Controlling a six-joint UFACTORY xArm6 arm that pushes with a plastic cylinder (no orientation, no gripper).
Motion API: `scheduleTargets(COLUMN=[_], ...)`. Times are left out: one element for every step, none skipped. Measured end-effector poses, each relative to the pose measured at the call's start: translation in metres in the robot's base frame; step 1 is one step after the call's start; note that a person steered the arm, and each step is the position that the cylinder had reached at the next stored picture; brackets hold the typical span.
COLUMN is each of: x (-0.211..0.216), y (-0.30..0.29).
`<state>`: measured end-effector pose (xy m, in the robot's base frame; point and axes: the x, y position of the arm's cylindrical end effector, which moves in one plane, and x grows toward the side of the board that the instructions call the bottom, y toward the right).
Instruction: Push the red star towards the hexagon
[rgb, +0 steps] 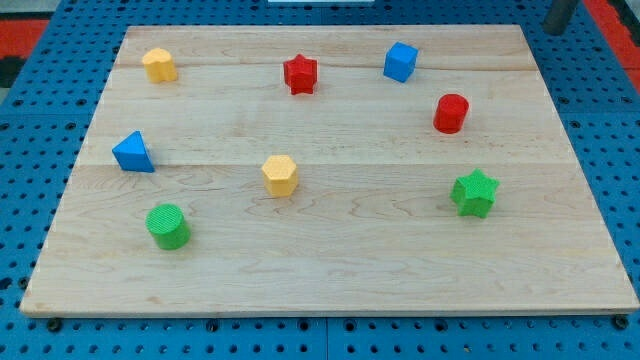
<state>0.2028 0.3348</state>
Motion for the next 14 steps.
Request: scheduleTargets(x=[0.000,0.035,0.083,0.094,0.094,0.094,0.095,0.100,0.105,0.109,0.110,0.110,0.115,0.118], y=[0.000,-0.022,-0.067,-0.092,-0.092,-0.096,-0.096,-0.096,-0.087,-0.069,-0.063,-0.063,-0.063,-0.061])
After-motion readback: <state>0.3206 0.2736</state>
